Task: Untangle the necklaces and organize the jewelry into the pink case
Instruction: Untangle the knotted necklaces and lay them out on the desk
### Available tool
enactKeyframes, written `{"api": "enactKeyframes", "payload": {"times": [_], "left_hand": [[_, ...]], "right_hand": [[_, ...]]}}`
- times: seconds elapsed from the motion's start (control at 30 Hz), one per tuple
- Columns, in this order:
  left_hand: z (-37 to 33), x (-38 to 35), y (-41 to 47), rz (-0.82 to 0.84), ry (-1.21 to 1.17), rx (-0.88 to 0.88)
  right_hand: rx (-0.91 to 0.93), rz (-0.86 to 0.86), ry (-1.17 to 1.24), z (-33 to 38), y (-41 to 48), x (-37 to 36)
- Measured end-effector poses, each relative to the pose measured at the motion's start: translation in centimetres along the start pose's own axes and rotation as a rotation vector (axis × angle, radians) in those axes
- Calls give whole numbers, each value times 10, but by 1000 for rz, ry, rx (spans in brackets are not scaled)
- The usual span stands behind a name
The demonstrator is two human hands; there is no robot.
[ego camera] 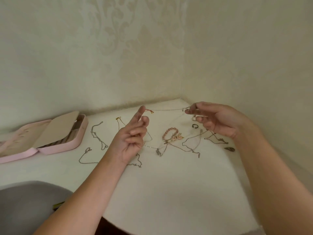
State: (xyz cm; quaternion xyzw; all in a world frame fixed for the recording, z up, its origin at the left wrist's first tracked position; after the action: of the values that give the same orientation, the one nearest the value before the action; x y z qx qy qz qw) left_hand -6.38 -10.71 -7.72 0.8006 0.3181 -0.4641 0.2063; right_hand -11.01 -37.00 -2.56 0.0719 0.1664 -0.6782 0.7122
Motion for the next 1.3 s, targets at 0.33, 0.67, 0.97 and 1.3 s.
{"api": "enactKeyframes", "payload": {"times": [0.33,0.67,0.97,1.3], "left_hand": [[-9,-30,-5,376,547,234],[10,-65,-50,395,1694,691],[41,-62,-92,101,2354,562],[66,-35,-107,177,2361,279]], "right_hand": [[170,102,-366,12,-62,6],[-79,176,-1398,-7,-105,-23],[57,169,-1629,-50,-121,-50],[125,62,-1182,-44,-83,-44]]}}
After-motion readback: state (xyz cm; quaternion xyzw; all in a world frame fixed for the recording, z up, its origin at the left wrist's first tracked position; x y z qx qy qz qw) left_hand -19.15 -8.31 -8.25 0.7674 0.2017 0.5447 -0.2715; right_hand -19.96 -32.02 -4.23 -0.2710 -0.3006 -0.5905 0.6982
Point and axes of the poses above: each hand's wrist, its own y-axis towards the middle knuckle, its own x-axis out of the back of the hand, z = x × y, the point moved 1 cm from there along y, towards the middle knuckle, and after that the axes turned 5 degrees about y, right-handed, at the moved point
